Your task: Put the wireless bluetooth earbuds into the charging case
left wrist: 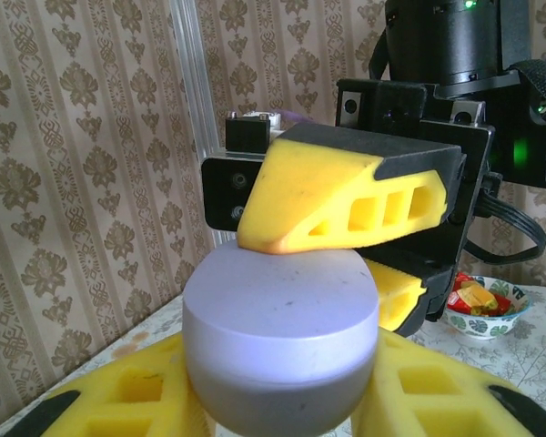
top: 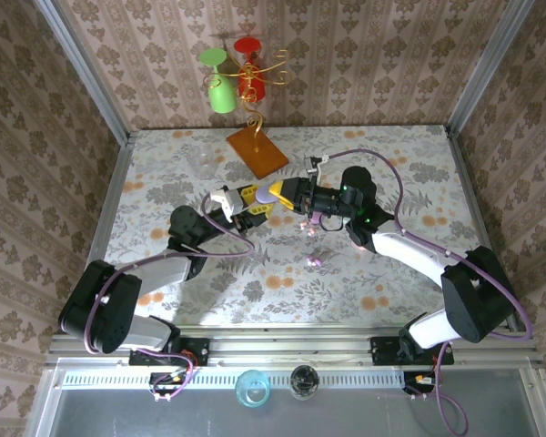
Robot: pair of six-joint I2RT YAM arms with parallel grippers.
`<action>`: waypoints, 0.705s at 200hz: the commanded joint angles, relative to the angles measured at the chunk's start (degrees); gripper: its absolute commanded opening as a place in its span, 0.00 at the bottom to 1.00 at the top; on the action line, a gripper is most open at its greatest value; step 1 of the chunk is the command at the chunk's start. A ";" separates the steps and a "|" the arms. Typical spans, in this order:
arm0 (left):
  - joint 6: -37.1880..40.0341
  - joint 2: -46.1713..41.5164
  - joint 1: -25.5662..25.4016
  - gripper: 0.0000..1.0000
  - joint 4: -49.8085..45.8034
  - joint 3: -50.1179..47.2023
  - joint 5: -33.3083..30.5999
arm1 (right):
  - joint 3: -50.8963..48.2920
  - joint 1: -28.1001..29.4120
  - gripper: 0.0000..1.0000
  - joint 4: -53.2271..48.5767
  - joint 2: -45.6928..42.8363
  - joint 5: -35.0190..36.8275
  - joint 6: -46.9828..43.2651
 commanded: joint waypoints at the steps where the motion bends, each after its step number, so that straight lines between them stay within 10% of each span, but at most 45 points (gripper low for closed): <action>1: 1.18 -1.41 0.82 0.48 -3.65 0.83 -1.08 | -1.46 -0.63 0.19 0.80 -1.22 1.58 -2.09; 52: 12.88 -7.79 0.54 0.97 -26.08 0.38 -4.56 | -5.22 -5.02 0.20 -14.42 -3.22 12.09 -14.87; 95: 15.43 -10.65 0.25 1.00 -34.81 -1.13 -9.17 | -6.44 -7.94 0.20 -27.72 -4.48 24.98 -25.66; 141: 14.38 -11.04 1.54 1.00 -38.40 -2.07 -10.08 | -2.10 -6.03 0.18 -25.28 5.16 19.11 -27.67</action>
